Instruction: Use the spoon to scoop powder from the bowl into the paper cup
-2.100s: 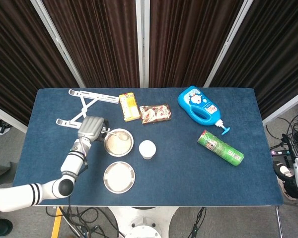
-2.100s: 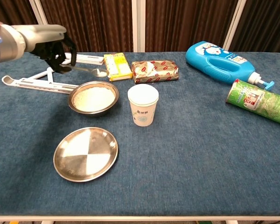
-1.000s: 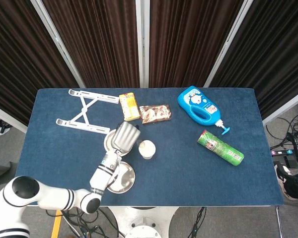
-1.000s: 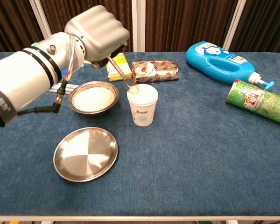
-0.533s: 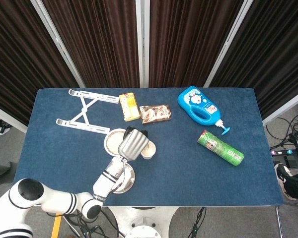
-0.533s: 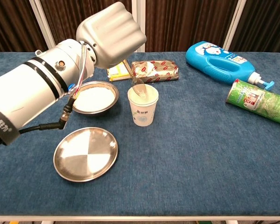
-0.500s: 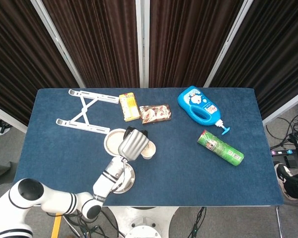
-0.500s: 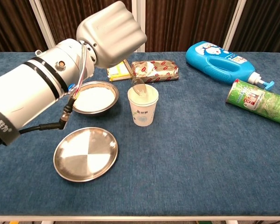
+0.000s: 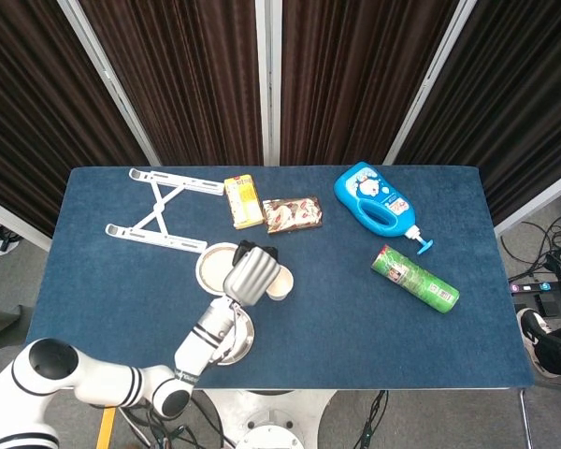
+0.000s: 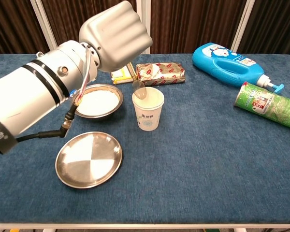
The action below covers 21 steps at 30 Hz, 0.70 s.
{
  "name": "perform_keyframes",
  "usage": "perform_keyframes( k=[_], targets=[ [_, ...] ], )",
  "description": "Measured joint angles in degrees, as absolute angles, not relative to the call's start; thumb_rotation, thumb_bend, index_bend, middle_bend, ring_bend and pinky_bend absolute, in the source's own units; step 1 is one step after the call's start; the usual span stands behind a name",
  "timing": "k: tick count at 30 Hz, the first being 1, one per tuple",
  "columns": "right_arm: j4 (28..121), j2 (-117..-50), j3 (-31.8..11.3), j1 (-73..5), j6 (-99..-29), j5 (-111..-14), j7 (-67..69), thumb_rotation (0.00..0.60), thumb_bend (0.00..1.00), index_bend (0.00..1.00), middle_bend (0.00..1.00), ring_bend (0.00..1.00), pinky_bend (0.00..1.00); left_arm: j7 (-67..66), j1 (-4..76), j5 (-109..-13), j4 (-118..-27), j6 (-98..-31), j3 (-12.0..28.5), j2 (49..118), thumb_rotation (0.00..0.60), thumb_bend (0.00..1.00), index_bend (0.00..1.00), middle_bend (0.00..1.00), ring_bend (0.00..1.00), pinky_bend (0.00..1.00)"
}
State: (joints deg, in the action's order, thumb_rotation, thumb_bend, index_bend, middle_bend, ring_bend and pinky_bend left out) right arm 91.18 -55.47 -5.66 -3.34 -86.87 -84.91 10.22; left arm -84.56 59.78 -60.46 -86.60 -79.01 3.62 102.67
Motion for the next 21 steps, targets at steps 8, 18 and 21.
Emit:
perform_keyframes(
  k=[8,18,21],
  targets=[
    [91.1,-55.4,-5.8,-3.4,-87.0,-85.2,10.5,0.6,0.23,0.0,0.19,0.0,0.0,-62.4,55.3,-63.4,-90.3,-78.8,5.5,99.1,0.6,0.51,0.62,0.93,0.9,1.0],
    [92.3,-55.7,-5.8,-3.9,-86.6,-85.7,9.4,0.6,0.23,0.0,0.19,0.0,0.0,-24.7,44.8,-76.3,-92.0,-77.3,-0.5,89.7,0.6,0.5,0.62,0.94,0.9,1.0],
    [92.6,-55.8,-5.7,-4.1,-86.4,-85.9,9.0,0.6,0.23,0.0,0.19,0.0,0.0,-20.5,40.7,-81.0,-90.6,-76.6,-4.6,88.3,0.6,0.49,0.62,0.93,0.9,1.0]
  ],
)
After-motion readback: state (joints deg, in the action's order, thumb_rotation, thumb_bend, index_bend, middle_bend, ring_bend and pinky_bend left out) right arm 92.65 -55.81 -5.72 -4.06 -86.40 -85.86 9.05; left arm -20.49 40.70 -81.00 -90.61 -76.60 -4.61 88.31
